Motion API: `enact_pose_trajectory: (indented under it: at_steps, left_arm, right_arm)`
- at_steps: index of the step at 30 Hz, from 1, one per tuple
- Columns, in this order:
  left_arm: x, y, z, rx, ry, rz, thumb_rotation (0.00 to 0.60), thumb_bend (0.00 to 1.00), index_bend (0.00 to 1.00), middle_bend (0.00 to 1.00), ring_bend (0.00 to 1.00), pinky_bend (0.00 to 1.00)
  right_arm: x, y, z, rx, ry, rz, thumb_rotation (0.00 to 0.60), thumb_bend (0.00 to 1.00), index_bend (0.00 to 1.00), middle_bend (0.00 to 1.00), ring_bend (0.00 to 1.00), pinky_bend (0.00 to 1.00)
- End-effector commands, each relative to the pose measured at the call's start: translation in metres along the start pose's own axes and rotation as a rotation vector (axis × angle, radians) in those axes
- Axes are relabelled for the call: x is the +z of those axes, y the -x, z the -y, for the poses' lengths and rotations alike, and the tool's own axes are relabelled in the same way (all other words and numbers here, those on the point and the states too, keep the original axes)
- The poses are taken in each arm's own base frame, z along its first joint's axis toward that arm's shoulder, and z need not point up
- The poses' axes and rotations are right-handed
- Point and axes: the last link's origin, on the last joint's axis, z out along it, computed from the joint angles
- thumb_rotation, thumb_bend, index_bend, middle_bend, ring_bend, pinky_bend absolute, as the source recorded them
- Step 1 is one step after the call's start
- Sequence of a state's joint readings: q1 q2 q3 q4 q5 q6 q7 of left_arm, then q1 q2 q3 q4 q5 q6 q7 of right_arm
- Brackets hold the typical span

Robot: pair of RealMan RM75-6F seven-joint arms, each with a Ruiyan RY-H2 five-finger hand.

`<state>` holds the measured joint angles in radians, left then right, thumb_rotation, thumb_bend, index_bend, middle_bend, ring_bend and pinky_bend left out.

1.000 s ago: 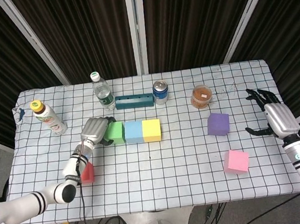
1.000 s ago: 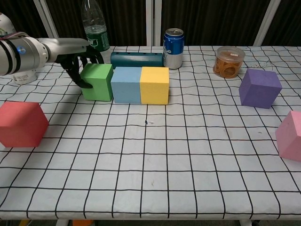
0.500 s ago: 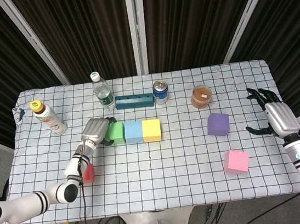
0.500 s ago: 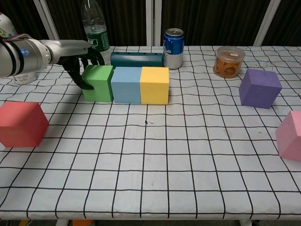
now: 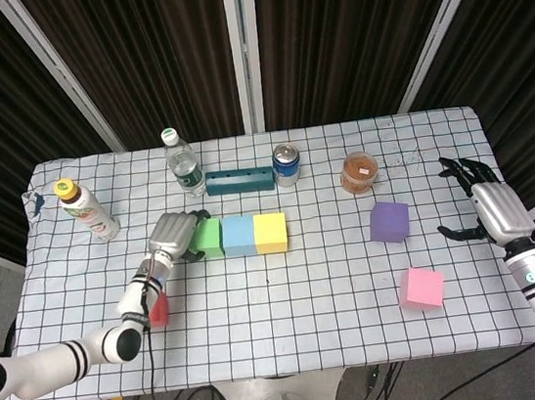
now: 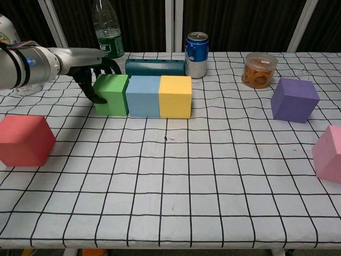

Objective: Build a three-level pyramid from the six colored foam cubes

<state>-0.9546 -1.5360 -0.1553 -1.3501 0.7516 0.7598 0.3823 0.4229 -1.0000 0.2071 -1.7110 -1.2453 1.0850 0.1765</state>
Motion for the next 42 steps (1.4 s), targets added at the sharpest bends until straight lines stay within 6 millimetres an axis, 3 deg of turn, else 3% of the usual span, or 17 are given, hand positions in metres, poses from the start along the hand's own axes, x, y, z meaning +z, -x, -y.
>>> enact_pose_trajectory:
  at_steps: [1,16,30,42]
  left_arm:
    - [-0.0003,0.0003,-0.0006,0.004,0.001,0.005,0.600,0.21,0.19,0.25,0.35,0.38]
    - [-0.0047,-0.0073,0.0034,0.026,0.002,0.009,0.600,0.21,0.15,0.23,0.35,0.38]
    - [-0.0025,-0.0055,-0.0024,0.031,0.007,0.019,0.600,0.21,0.22,0.33,0.35,0.38]
    - [-0.0011,-0.0041,-0.0052,0.036,0.011,0.026,0.600,0.21,0.22,0.33,0.35,0.38]
  right_arm:
    - [0.0000,-0.0002,-0.0001,0.002,0.000,-0.001,0.600,0.10,0.00,0.20,0.00,0.00]
    - [0.0000,-0.0001,-0.0004,0.006,-0.001,-0.002,0.600,0.10,0.00,0.20,0.00,0.00]
    - [0.0001,-0.0001,-0.0010,0.004,0.002,-0.003,0.600,0.10,0.00,0.20,0.00,0.00]
    - [0.0012,0.0001,-0.0019,0.005,0.005,-0.001,0.600,0.10,0.00,0.20,0.00,0.00]
